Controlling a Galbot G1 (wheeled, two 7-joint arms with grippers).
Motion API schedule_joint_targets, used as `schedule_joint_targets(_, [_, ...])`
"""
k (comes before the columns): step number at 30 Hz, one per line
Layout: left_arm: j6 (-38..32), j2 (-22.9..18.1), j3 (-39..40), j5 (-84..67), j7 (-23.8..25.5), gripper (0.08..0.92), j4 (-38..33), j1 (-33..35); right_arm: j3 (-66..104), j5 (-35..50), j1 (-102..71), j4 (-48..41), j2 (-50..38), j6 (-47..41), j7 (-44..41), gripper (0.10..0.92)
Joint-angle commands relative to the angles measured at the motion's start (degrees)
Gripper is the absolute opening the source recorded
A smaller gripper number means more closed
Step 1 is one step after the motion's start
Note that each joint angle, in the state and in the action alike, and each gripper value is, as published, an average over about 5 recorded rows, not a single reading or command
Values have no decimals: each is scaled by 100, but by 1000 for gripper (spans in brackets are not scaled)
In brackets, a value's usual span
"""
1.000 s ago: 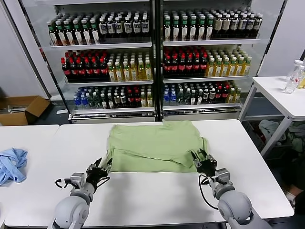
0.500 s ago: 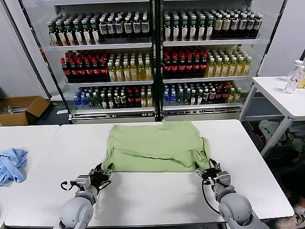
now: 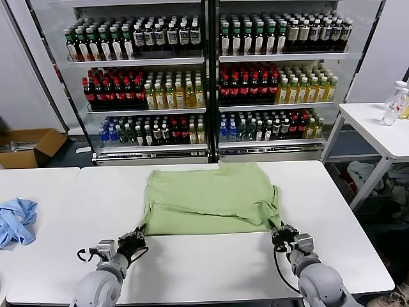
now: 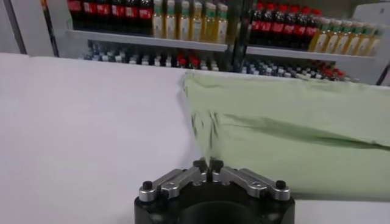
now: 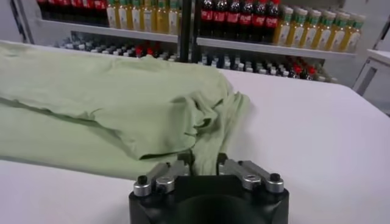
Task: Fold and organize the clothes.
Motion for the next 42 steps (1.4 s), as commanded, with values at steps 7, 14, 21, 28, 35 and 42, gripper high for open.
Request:
schedule_joint_targets(7, [-26, -272, -387, 487, -180, 91, -2618, 2990, 1319, -945, -2928, 1983, 202, 133, -247, 151])
schedule_joint_targets(14, [56, -297, -568, 736, -230, 98, -3093, 3531, 1614, -1103, -3220, 2582, 238, 23, -244, 251])
schedule_joint_targets(21, [-59, -39, -849, 498, -250, 256, -3034, 2784, 1694, -390, -2109, 2639, -28, 288, 101, 450])
schedule_joint_targets(28, [165, -144, -454, 126, -592, 455, -1874, 813, 695, -30, 424, 1054, 62, -308, 440, 649])
schedule_joint_targets(35, [399, 57, 467, 185, -719, 663, 228, -1374, -679, 599, 2964, -1129, 244, -656, 573, 815])
schedule_joint_targets(42, [519, 114, 1163, 285, -824, 814, 1799, -2768, -1367, 811, 4287, -2881, 583, -665, 516, 823])
